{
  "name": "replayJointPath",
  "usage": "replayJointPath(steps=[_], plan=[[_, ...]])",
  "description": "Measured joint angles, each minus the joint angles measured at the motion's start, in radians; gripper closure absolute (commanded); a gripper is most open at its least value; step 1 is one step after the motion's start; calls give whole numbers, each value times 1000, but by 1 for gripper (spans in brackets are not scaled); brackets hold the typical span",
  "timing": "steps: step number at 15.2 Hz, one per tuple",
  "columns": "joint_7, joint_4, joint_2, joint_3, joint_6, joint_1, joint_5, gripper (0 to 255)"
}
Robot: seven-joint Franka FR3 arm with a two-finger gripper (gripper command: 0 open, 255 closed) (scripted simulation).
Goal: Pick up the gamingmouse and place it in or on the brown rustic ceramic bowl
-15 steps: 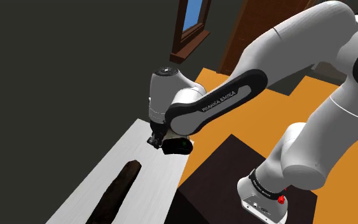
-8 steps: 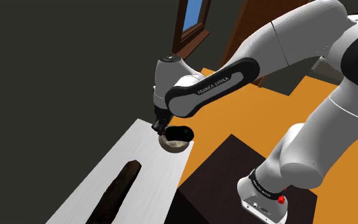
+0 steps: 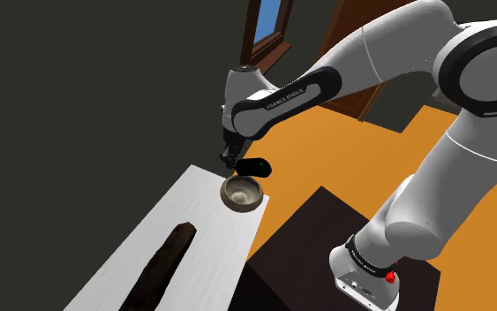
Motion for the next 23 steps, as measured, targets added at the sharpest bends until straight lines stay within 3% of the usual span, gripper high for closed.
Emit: replayJointPath(steps=[12, 19, 20, 23], plan=[[17, -12, 132, -13, 142, 2, -38, 255], [22, -14, 146, -15, 158, 4, -42, 255], [22, -14, 146, -15, 159, 4, -42, 0], [22, -14, 146, -15, 159, 5, -42, 0]])
